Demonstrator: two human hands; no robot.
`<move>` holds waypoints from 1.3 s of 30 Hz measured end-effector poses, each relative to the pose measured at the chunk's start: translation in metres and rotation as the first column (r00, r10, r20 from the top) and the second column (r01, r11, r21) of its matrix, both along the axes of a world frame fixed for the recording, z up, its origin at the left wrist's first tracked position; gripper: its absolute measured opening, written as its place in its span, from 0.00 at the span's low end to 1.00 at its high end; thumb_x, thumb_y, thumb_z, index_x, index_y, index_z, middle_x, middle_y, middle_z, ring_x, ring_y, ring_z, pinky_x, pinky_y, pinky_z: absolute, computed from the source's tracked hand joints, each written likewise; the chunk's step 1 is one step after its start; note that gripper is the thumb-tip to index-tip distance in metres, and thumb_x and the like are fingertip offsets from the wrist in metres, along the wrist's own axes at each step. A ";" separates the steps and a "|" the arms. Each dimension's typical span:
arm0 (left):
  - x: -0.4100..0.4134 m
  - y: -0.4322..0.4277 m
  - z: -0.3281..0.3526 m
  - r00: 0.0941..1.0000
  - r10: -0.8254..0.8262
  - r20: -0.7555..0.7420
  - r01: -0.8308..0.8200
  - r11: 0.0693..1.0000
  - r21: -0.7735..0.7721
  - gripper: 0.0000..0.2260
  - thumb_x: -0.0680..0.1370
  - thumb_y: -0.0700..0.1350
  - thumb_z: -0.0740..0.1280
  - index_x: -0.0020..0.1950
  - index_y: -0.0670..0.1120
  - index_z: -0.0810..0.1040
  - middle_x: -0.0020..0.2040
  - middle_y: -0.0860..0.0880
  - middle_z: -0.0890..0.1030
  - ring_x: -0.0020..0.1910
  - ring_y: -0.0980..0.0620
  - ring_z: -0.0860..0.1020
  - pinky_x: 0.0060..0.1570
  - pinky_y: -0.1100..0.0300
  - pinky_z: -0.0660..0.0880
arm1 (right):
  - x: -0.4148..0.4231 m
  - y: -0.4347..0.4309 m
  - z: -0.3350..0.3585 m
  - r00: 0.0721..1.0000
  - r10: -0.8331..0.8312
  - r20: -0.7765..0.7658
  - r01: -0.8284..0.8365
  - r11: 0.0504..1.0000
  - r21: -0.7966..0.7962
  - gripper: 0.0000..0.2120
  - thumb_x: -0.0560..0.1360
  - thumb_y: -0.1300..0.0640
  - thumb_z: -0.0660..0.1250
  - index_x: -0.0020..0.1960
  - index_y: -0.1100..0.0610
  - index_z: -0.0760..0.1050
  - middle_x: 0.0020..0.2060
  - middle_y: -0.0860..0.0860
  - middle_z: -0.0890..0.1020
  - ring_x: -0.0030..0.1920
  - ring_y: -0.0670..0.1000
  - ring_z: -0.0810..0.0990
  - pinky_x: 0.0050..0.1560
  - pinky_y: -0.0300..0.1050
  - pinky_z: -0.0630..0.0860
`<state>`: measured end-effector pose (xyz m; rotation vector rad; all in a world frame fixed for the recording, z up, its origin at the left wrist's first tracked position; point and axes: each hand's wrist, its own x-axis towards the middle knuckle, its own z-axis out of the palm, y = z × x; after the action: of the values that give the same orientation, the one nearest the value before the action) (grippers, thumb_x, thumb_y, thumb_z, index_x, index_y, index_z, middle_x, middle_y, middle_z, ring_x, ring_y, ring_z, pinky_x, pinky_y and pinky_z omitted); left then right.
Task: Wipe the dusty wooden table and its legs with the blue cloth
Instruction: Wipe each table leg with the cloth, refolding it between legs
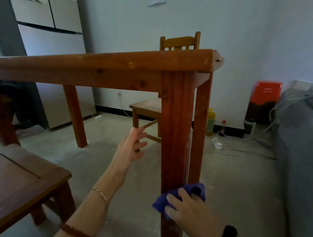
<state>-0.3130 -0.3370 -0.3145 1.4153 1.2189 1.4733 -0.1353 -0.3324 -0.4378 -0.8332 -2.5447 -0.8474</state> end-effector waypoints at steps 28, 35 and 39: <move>0.057 0.002 0.005 0.989 0.145 -0.022 -0.143 0.987 0.073 0.14 0.78 0.52 0.56 0.64 0.54 0.67 0.55 0.55 0.75 0.52 0.61 0.75 0.49 0.66 0.72 | 0.034 0.066 0.167 0.279 0.270 -0.922 -0.419 0.898 0.136 0.15 0.70 0.67 0.62 0.55 0.57 0.70 0.55 0.58 0.70 0.58 0.53 0.71 0.60 0.41 0.69; 0.064 0.001 0.002 0.973 0.221 -0.063 -0.218 0.975 0.046 0.19 0.77 0.55 0.57 0.67 0.54 0.65 0.63 0.53 0.73 0.60 0.55 0.73 0.59 0.56 0.71 | 0.071 0.062 -0.013 0.777 0.129 -0.616 -0.474 0.764 -0.438 0.12 0.69 0.52 0.54 0.51 0.43 0.66 0.57 0.40 0.65 0.59 0.48 0.70 0.60 0.41 0.67; 0.071 0.002 0.002 0.962 0.261 -0.078 -0.258 0.965 0.055 0.21 0.75 0.56 0.57 0.67 0.54 0.66 0.61 0.53 0.74 0.58 0.56 0.74 0.61 0.52 0.71 | 0.090 0.079 0.011 0.666 -0.008 -0.746 -0.514 0.720 -0.466 0.13 0.66 0.52 0.56 0.45 0.36 0.65 0.50 0.36 0.68 0.52 0.35 0.71 0.52 0.31 0.67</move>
<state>-0.2425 -0.3352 -0.3121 1.3999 1.4794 1.6380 -0.0451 -0.2531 -0.4269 -0.7106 -2.0970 0.4774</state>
